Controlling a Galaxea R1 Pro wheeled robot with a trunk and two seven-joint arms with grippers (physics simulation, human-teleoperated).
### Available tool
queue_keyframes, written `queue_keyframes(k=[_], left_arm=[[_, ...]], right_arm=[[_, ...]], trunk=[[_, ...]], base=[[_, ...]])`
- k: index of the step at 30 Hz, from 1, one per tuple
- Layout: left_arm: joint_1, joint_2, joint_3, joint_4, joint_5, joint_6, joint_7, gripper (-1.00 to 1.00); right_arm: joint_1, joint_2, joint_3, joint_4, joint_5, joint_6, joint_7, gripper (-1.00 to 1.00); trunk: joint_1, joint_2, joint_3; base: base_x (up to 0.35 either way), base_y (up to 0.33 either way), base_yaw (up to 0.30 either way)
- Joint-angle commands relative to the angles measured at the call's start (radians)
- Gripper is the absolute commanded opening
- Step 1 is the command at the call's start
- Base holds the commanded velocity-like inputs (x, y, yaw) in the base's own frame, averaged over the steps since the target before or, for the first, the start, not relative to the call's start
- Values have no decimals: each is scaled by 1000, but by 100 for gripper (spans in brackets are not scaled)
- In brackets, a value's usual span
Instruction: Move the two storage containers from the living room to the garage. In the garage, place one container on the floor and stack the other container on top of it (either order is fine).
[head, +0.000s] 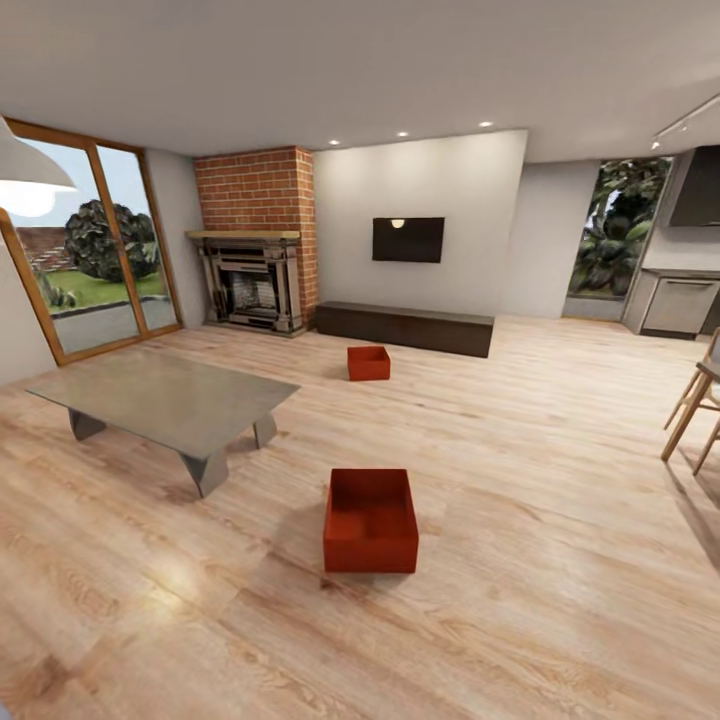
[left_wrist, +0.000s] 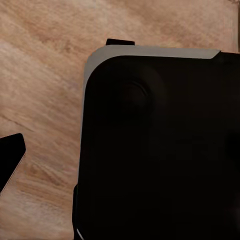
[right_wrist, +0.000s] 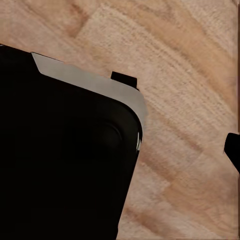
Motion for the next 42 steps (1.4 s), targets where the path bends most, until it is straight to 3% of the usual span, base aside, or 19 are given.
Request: queue_keyframes(k=[1,26,42], left_arm=[[0,0,-1,0,9,-2,0,100],[0,-1,-9,0,1,-3,0,100],[0,1,-1,0,6,-3,0,100]], right_arm=[[-1,0,8,2,-10,-4,2,100],[-1,-1,8,1,-16,-2,6,100],[-1,0,2,2,-19,-3,12,100]], trunk=[[1,0,-1],[1,0,-1],[1,0,-1]], base=[[321,0,0],[314,0,0],[180,0,0]])
